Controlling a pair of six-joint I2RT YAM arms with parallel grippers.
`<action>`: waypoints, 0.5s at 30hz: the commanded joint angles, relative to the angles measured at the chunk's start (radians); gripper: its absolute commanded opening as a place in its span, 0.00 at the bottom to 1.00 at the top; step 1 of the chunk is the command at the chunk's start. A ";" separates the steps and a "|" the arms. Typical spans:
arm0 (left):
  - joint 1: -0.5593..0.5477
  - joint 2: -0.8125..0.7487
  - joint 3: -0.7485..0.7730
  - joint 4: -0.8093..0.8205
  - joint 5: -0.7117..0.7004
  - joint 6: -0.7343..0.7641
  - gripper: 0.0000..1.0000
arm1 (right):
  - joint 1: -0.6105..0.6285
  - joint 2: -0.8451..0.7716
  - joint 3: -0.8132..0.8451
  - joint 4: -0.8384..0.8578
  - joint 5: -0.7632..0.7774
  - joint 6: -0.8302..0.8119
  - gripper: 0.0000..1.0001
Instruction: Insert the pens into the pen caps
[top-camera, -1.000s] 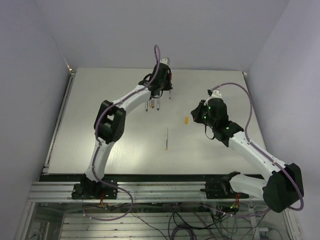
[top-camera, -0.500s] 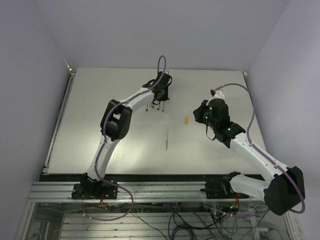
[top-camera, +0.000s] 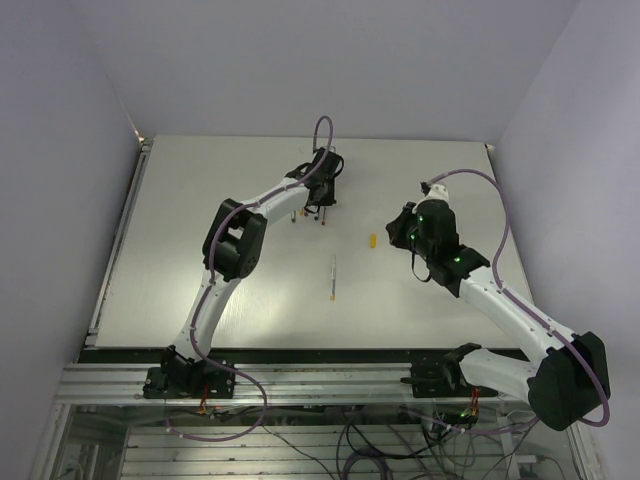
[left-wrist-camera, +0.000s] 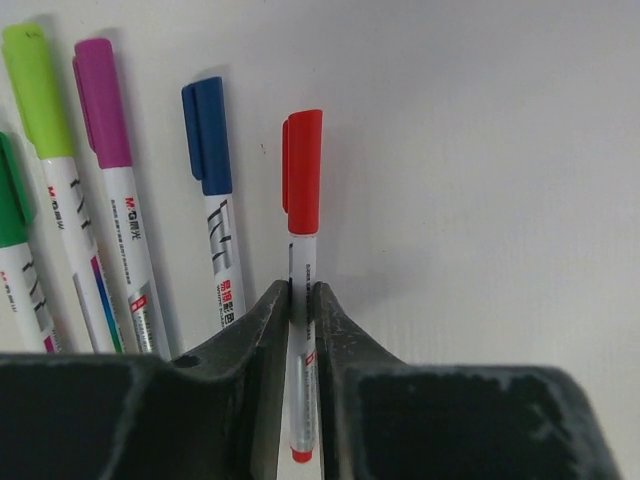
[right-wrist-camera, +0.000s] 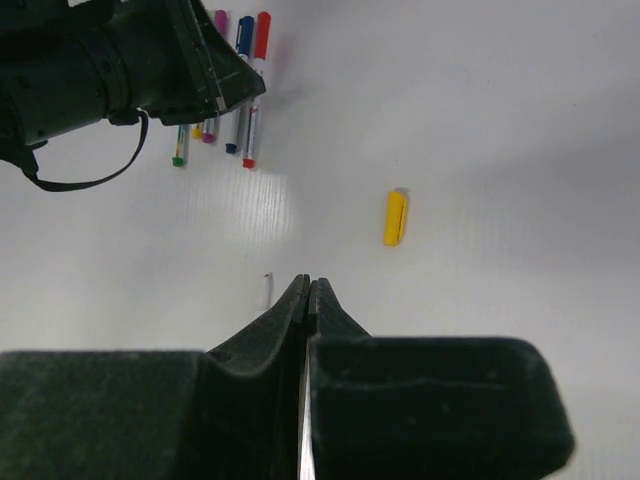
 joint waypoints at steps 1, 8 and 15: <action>-0.004 0.038 0.003 -0.004 -0.013 -0.024 0.26 | -0.002 -0.006 -0.017 0.014 0.002 0.010 0.00; -0.004 0.036 0.000 0.000 -0.012 -0.029 0.31 | -0.002 -0.007 -0.026 0.011 0.012 0.014 0.00; -0.004 -0.010 0.005 0.008 -0.018 -0.025 0.37 | -0.002 -0.009 -0.027 0.023 0.045 0.016 0.00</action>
